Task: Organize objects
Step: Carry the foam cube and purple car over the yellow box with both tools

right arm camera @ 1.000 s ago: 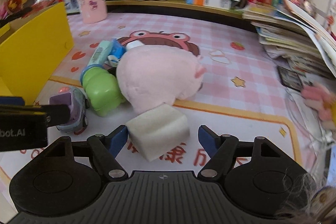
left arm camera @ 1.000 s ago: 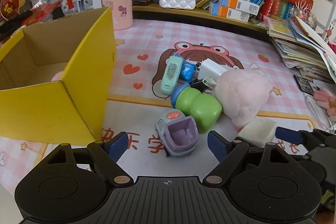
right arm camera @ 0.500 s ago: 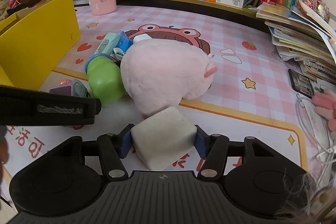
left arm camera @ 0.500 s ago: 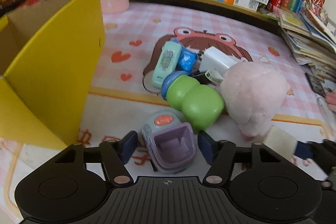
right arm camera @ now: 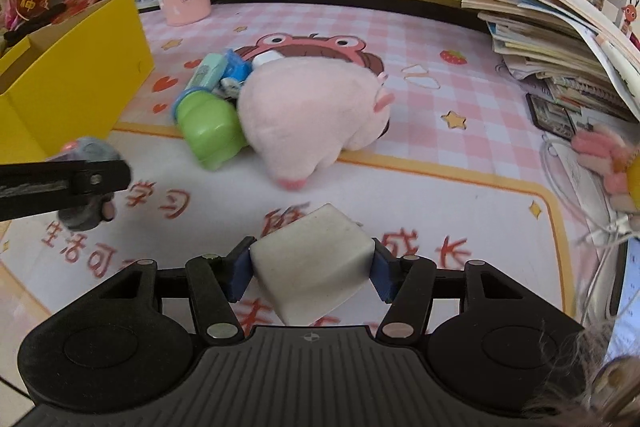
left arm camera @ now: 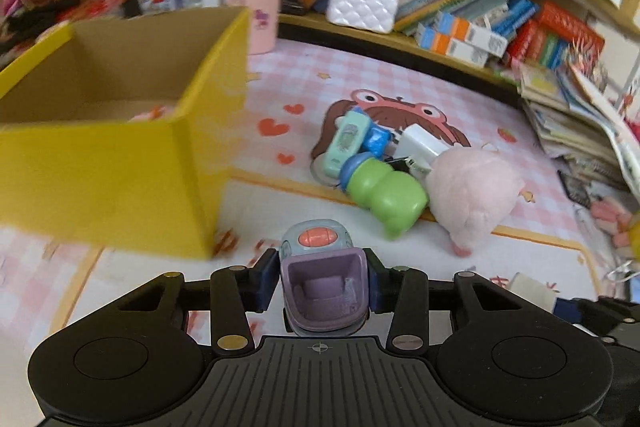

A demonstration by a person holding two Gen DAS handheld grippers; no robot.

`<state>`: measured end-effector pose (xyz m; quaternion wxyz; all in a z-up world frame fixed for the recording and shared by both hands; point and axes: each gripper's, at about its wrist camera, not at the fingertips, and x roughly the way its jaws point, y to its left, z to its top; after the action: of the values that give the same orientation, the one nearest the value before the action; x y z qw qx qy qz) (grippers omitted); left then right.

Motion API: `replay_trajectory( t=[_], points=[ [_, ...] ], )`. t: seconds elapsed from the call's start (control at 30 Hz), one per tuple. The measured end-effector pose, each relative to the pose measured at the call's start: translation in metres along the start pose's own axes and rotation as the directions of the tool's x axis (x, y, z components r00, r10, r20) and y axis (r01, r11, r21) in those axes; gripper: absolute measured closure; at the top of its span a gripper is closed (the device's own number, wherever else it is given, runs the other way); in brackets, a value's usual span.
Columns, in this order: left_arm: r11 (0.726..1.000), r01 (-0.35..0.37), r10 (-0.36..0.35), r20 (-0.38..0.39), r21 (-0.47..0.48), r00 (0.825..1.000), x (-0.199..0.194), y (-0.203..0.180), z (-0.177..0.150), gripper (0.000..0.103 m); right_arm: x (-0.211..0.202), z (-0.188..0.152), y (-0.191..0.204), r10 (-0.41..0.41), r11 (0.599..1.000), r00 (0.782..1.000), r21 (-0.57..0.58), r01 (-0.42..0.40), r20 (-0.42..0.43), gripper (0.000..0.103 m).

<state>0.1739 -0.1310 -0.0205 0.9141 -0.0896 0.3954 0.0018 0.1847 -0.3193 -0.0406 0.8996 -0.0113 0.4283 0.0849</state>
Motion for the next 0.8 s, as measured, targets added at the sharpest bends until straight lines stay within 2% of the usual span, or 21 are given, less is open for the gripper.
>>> replay_trajectory(
  t=[0.13, 0.3, 0.53, 0.8],
  points=[
    [0.998, -0.004, 0.005, 0.014, -0.066, 1.000, -0.023, 0.020, -0.012, 0.062, -0.009, -0.004, 0.016, 0.031, 0.999, 0.999, -0.010, -0.032, -0.012, 0.048],
    [0.995, -0.020, 0.024, 0.035, -0.098, 0.999, -0.044, 0.046, -0.017, 0.062, -0.020, -0.005, 0.051, 0.078, 0.994, 0.997, -0.076, -0.077, 0.005, 0.048],
    [0.986, -0.065, 0.083, 0.111, -0.152, 0.990, -0.081, 0.096, -0.019, 0.062, -0.038, -0.004, 0.107, 0.140, 0.982, 0.990, -0.132, -0.135, 0.028, 0.048],
    [0.974, -0.092, 0.114, 0.096, -0.208, 0.989, -0.105, 0.144, -0.041, 0.062, -0.052, -0.027, 0.173, 0.175, 0.960, 0.984, -0.226, -0.167, 0.014, 0.048]
  ],
)
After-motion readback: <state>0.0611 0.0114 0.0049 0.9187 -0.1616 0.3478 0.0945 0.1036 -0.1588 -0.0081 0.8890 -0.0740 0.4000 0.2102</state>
